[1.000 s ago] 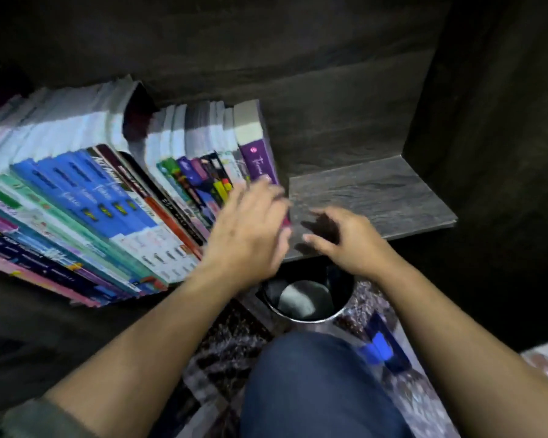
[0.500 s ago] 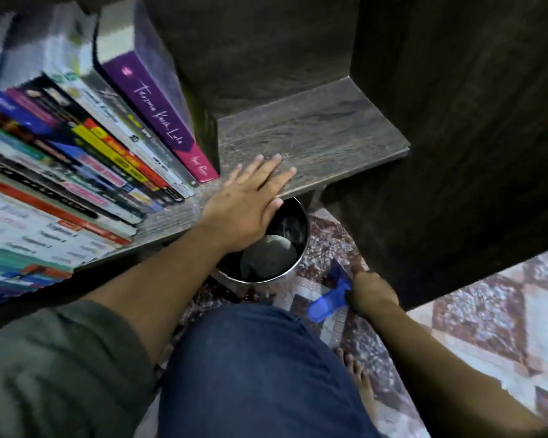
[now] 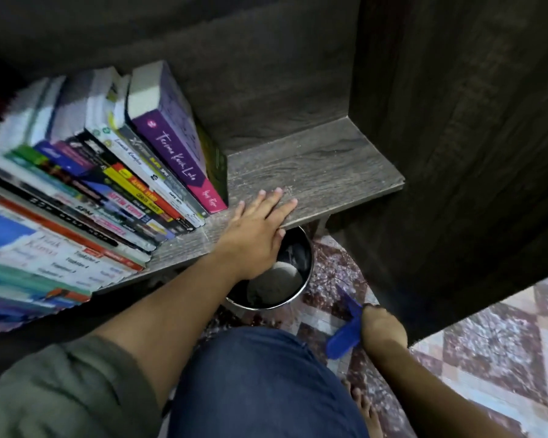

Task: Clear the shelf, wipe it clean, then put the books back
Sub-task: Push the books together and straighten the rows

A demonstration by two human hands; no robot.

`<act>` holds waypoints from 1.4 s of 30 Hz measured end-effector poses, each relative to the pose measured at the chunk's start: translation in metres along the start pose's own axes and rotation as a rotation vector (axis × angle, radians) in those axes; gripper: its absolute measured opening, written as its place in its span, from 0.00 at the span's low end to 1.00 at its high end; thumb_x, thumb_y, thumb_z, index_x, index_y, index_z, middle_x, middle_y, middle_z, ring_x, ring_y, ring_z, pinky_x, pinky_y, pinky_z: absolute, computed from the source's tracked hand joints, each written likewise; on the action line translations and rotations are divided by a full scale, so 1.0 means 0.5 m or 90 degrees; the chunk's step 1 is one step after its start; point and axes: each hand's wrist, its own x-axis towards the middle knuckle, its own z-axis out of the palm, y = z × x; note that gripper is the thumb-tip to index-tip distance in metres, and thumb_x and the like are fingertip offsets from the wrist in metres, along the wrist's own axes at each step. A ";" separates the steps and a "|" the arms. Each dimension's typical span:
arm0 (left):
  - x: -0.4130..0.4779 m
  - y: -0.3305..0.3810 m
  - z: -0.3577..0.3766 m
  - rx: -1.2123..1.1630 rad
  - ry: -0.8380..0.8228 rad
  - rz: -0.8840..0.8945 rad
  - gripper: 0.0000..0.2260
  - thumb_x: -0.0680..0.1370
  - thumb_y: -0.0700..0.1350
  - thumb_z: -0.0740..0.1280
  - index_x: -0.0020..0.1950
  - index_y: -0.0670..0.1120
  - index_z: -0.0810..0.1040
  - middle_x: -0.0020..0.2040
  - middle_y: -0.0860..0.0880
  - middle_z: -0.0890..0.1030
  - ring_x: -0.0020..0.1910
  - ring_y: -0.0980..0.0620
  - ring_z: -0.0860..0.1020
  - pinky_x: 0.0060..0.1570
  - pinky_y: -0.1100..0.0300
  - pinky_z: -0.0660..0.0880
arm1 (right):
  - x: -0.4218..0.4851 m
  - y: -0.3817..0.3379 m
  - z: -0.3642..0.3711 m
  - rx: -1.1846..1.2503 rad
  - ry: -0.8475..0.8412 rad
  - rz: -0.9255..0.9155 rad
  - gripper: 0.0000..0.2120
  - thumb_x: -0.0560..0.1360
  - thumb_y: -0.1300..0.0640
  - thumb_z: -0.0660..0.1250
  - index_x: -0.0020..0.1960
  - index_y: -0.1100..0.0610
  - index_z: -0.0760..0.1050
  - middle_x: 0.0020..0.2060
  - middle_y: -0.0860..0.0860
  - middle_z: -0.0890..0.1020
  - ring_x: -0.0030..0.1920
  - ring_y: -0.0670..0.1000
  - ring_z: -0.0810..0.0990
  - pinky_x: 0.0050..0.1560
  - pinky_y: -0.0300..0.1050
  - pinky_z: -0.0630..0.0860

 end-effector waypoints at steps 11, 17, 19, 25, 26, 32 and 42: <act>-0.109 0.024 -0.195 0.175 0.255 -0.158 0.18 0.76 0.53 0.62 0.64 0.48 0.75 0.57 0.46 0.75 0.57 0.44 0.73 0.57 0.50 0.71 | -0.223 -0.095 -0.270 0.031 0.188 -0.080 0.12 0.77 0.63 0.59 0.57 0.58 0.77 0.55 0.55 0.80 0.56 0.57 0.81 0.51 0.48 0.77; -0.158 -0.006 -0.328 0.255 0.384 -0.340 0.19 0.75 0.52 0.65 0.60 0.41 0.75 0.58 0.39 0.72 0.58 0.38 0.69 0.56 0.45 0.68 | -0.358 -0.175 -0.413 0.059 0.381 -0.187 0.10 0.80 0.60 0.59 0.57 0.59 0.76 0.54 0.55 0.78 0.55 0.57 0.80 0.47 0.47 0.74; -0.165 -0.022 -0.352 0.303 0.399 -0.315 0.17 0.74 0.49 0.66 0.57 0.39 0.75 0.59 0.37 0.71 0.58 0.37 0.69 0.55 0.43 0.68 | -0.362 -0.213 -0.448 0.084 0.415 -0.209 0.11 0.80 0.62 0.58 0.59 0.60 0.75 0.56 0.56 0.77 0.57 0.58 0.79 0.49 0.48 0.74; -0.151 -0.049 -0.371 0.239 0.310 -0.349 0.18 0.80 0.50 0.57 0.63 0.39 0.71 0.63 0.35 0.69 0.62 0.34 0.67 0.63 0.42 0.66 | -0.287 -0.333 -0.477 0.134 0.468 -0.222 0.13 0.80 0.66 0.55 0.63 0.61 0.71 0.61 0.57 0.73 0.60 0.57 0.75 0.51 0.49 0.75; -0.149 -0.059 -0.369 0.222 0.296 -0.373 0.20 0.81 0.52 0.55 0.64 0.40 0.70 0.64 0.34 0.68 0.64 0.34 0.67 0.64 0.42 0.65 | -0.271 -0.345 -0.473 0.138 0.474 -0.221 0.14 0.80 0.66 0.54 0.63 0.61 0.70 0.61 0.57 0.73 0.60 0.57 0.75 0.50 0.49 0.75; -0.130 -0.092 -0.347 0.192 0.244 -0.493 0.38 0.75 0.72 0.44 0.69 0.44 0.65 0.71 0.31 0.64 0.71 0.30 0.60 0.68 0.41 0.59 | -0.195 -0.351 -0.431 0.153 0.505 -0.214 0.28 0.81 0.64 0.56 0.78 0.58 0.51 0.64 0.57 0.70 0.61 0.56 0.72 0.46 0.48 0.74; -0.062 -0.056 -0.330 0.140 0.302 -0.611 0.42 0.69 0.78 0.49 0.66 0.46 0.64 0.72 0.29 0.62 0.72 0.29 0.58 0.70 0.37 0.52 | -0.177 -0.330 -0.410 0.131 0.456 -0.260 0.39 0.79 0.66 0.57 0.78 0.50 0.34 0.61 0.58 0.74 0.53 0.58 0.79 0.44 0.50 0.74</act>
